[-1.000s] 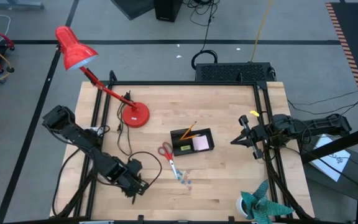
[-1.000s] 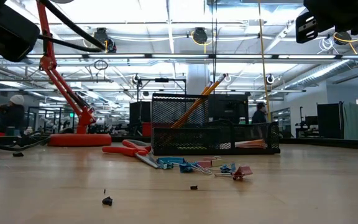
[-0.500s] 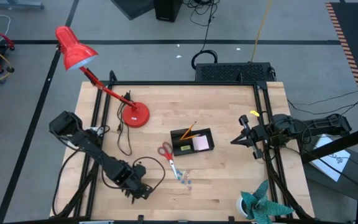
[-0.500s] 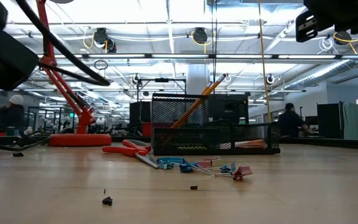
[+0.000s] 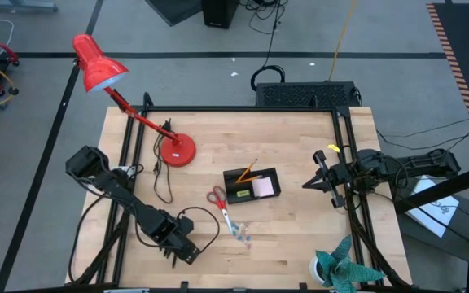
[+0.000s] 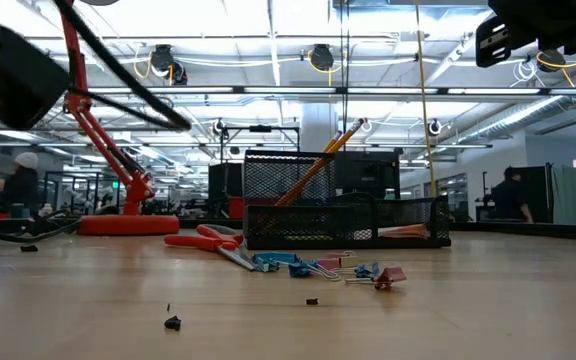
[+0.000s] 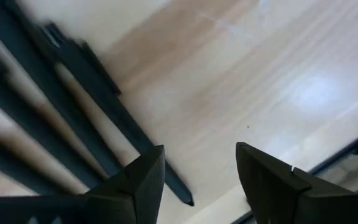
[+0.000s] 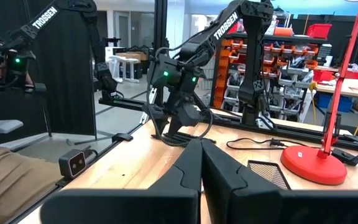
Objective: Pick and place office supplies into organizer
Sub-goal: Put the black pen into the black desk organizer
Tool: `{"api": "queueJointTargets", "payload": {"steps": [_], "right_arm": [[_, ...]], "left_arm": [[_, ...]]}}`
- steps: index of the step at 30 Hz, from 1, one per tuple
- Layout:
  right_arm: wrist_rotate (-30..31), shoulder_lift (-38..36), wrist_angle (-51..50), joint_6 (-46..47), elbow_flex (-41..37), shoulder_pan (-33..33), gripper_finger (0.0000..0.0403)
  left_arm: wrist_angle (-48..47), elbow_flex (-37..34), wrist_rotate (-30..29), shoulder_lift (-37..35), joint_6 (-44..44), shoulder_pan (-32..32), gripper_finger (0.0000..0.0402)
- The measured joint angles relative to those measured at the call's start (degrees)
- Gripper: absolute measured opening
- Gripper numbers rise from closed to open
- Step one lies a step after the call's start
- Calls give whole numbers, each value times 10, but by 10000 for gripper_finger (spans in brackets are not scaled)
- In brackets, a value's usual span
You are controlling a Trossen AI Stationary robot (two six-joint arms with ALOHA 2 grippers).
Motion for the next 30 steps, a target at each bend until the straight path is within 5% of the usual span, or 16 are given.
{"api": "queueJointTargets", "payload": {"steps": [7, 30], "right_arm": [[0, 0, 0, 2, 0, 0, 0], [0, 0, 0, 2, 0, 0, 0]], "left_arm": [[-100, 52, -18, 0, 24, 12, 205], [-117, 52, 1, 43, 1, -5, 204]]}}
